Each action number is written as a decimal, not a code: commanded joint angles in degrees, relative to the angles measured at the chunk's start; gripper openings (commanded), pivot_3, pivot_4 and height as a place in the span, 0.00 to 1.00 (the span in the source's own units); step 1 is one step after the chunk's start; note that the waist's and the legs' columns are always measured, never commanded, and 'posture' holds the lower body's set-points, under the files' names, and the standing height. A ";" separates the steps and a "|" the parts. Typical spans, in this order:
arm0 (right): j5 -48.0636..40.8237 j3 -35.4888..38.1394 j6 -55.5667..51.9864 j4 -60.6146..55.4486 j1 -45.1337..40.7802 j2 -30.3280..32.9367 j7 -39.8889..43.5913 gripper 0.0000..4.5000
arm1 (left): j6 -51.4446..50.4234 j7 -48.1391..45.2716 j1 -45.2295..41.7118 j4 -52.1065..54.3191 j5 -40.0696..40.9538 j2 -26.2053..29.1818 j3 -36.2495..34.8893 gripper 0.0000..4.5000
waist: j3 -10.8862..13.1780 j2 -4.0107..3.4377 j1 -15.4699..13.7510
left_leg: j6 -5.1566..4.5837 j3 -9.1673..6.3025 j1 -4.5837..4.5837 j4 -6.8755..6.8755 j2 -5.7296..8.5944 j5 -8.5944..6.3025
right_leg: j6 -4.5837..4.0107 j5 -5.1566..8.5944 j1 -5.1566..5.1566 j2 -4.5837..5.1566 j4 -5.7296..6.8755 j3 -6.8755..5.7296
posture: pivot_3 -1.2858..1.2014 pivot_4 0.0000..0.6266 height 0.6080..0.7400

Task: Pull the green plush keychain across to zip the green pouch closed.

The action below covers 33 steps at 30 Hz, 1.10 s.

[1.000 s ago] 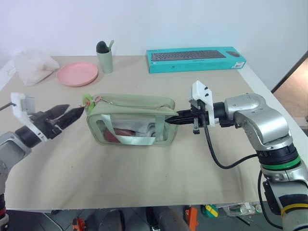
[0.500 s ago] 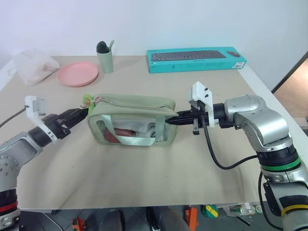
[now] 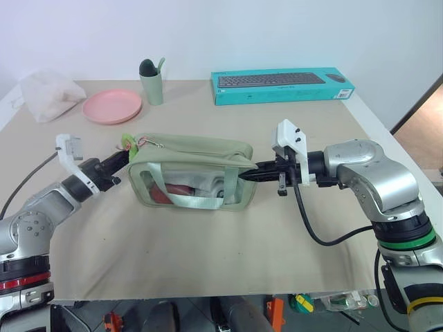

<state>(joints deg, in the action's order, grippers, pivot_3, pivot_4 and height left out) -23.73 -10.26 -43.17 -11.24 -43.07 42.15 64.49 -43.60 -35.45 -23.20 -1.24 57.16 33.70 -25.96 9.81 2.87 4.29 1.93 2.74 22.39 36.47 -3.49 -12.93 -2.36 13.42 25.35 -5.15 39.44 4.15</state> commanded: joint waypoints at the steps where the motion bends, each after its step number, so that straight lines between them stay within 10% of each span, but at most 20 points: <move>1: -0.70 1.37 0.56 -1.28 -0.56 0.10 -0.18 0.00 | -0.01 -2.23 -2.80 4.22 4.39 1.13 -2.77 0.01 | 0.00 0.00 0.01 | 0.00 0.00 0.00 0.00 0.01 0.00 | 0.00 0.00 0.00 0.00 0.00 0.01 | 0.52 0.24 1.00; 10: -0.49 1.23 1.19 -0.76 -0.92 -0.22 -0.16 0.00 | -1.93 -4.19 -5.97 10.91 -0.44 4.40 6.84 0.01 | 0.00 0.00 0.04 | 0.07 -0.05 -0.02 -0.01 0.04 0.04 | 0.05 -0.02 -0.01 0.00 0.00 -0.01 | 0.52 0.24 1.00; 21: -1.02 2.01 0.80 -1.99 0.10 0.48 -0.87 0.00 | -3.72 -4.47 -10.37 11.95 -3.59 5.26 11.74 0.81 | 0.00 0.00 0.03 | 0.09 0.03 -0.03 -0.03 0.08 0.05 | 0.06 -0.03 -0.01 0.03 0.00 0.09 | 0.52 0.24 1.00; 33: -1.03 1.32 1.56 -1.15 0.08 0.22 -1.03 0.00 | -7.07 -1.76 -2.66 10.32 11.80 9.44 -9.00 0.82 | 0.00 -0.01 0.12 | 0.09 0.01 -0.05 -0.05 -0.02 0.05 | 0.06 -0.03 0.01 -0.02 0.00 0.03 | 0.52 0.24 1.00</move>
<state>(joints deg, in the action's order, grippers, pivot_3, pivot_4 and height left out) -24.41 -10.27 -42.49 -11.19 -42.50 42.16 63.39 -50.02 -35.52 -27.68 6.88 67.87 41.63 -33.18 9.82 2.86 4.41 2.02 2.75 22.34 36.42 -3.51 -12.88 -2.29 13.40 25.36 -5.16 39.44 4.17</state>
